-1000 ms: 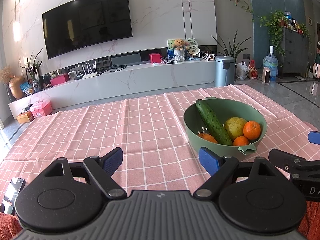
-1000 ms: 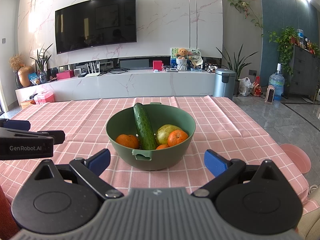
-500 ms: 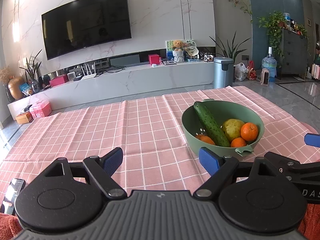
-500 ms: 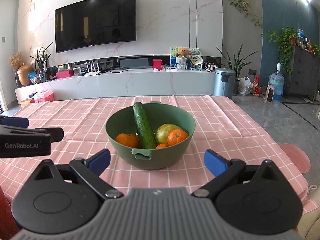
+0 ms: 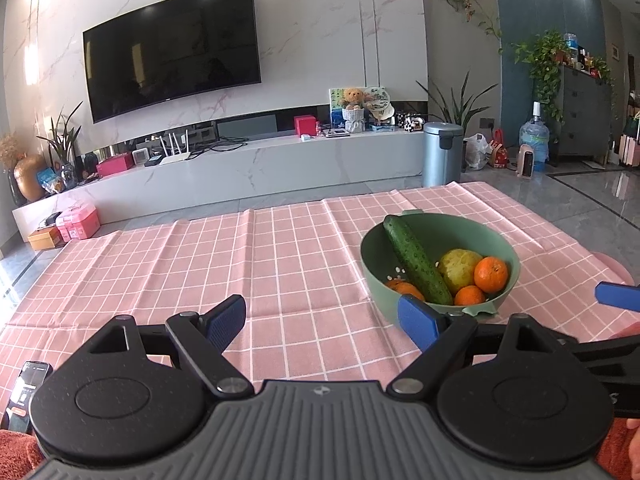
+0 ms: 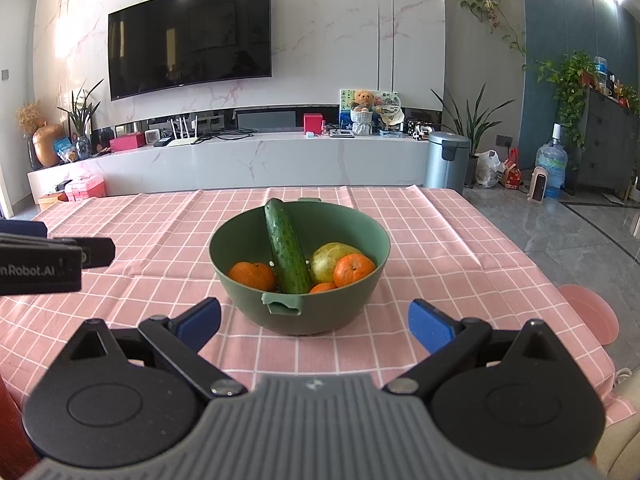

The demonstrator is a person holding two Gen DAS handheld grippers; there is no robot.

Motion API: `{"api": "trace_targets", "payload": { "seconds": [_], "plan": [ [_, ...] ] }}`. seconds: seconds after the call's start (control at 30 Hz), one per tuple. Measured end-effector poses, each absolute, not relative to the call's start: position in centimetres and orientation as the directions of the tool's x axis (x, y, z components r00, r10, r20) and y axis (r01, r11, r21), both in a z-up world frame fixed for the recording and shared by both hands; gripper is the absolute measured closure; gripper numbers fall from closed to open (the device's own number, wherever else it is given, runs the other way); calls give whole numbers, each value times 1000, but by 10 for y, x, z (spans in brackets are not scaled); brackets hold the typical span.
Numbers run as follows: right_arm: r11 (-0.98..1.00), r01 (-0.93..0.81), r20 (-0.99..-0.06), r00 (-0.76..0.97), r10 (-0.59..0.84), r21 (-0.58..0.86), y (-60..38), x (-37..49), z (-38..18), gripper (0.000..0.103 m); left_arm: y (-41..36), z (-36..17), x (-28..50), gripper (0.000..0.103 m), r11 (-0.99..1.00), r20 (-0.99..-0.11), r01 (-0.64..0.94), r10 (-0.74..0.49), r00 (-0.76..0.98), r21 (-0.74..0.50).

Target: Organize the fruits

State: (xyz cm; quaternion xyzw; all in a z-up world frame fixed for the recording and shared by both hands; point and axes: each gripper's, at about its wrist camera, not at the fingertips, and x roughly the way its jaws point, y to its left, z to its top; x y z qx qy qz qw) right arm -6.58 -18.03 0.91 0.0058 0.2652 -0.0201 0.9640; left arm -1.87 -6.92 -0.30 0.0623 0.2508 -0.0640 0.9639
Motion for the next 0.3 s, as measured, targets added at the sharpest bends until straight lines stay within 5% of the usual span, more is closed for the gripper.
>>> {"api": "trace_targets", "payload": {
  "seconds": [0.3],
  "plan": [
    [999,40,-517,855,-43,-18,-179,-67,9,7,-62,5,-19,3,986,-483,153,-100,870,72]
  ]
}}
